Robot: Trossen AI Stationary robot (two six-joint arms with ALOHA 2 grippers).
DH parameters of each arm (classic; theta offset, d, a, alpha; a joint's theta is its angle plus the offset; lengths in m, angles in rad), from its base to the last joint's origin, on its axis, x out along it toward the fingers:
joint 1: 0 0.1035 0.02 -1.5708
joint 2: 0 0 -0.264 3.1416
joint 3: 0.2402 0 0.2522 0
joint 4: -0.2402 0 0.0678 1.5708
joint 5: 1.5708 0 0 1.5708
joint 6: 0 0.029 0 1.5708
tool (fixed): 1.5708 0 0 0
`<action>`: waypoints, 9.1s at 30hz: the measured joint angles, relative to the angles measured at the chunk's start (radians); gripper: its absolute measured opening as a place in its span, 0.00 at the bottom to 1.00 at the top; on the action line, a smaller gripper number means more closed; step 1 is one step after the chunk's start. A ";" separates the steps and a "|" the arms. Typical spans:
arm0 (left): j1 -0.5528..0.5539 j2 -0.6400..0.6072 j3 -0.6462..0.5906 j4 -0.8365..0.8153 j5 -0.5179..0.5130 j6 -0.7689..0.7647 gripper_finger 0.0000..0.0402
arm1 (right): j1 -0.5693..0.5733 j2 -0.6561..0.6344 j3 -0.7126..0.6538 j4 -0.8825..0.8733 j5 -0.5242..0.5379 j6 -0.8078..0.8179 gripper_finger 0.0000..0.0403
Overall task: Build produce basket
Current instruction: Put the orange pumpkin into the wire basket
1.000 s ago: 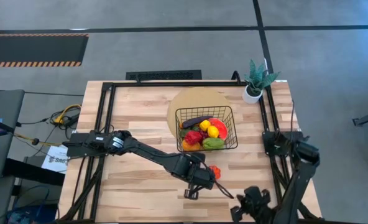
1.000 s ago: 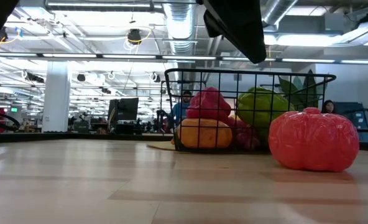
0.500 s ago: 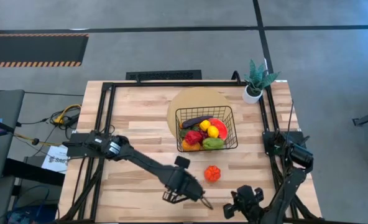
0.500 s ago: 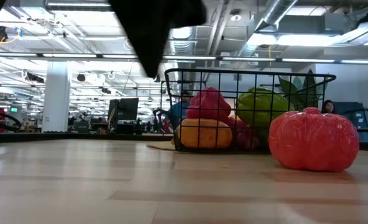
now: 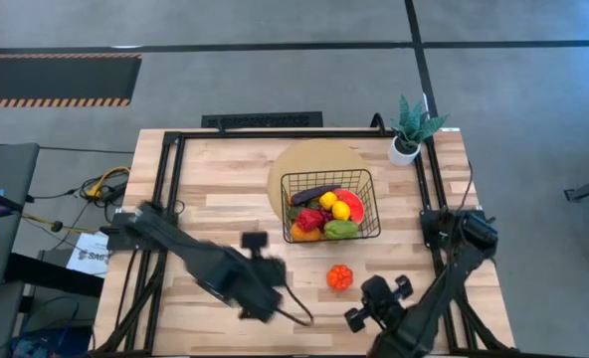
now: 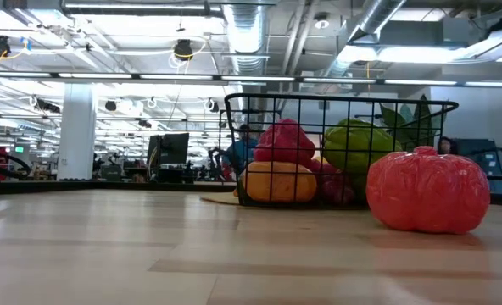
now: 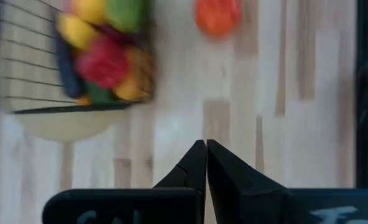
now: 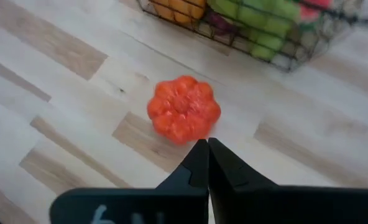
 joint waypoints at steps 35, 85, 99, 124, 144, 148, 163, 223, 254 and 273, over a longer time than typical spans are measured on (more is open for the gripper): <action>-0.141 -0.295 -0.007 0.001 -0.327 0.007 0.00 | -0.222 -0.467 -0.686 0.757 -0.485 -0.496 0.02; -0.085 -0.273 -0.445 0.429 -0.116 -0.342 0.00 | -0.408 -0.485 -0.822 1.025 -0.538 -0.895 0.63; -0.084 -0.272 -0.484 0.491 -0.115 -0.365 0.00 | -0.378 -0.403 -0.831 1.117 -0.508 -0.855 0.64; -0.084 -0.273 -0.484 0.484 -0.117 -0.338 0.00 | -0.389 -0.357 -0.825 1.150 -0.592 -0.797 0.14; -0.084 -0.273 -0.484 0.478 -0.118 -0.337 0.00 | -0.388 -0.353 -0.826 1.154 -0.615 -0.779 0.01; -0.084 -0.273 -0.484 0.457 -0.119 -0.338 0.00 | -0.386 -0.351 -0.828 1.168 -0.651 -0.779 0.03; -0.085 -0.273 -0.484 0.454 -0.141 -0.323 0.00 | -0.386 -0.352 -0.827 1.171 -0.747 -0.781 0.19; -0.075 -0.274 -0.484 0.373 -0.185 -0.338 0.00 | -0.688 -0.173 -0.351 0.723 -0.483 -1.467 0.00; 0.015 -0.262 -0.483 0.461 -0.207 -0.385 0.02 | -0.238 -0.550 0.137 0.254 -0.011 -1.186 0.01; 0.141 -0.012 -0.484 0.783 0.166 -0.279 0.57 | 0.186 -0.649 0.145 0.322 0.265 -1.143 0.01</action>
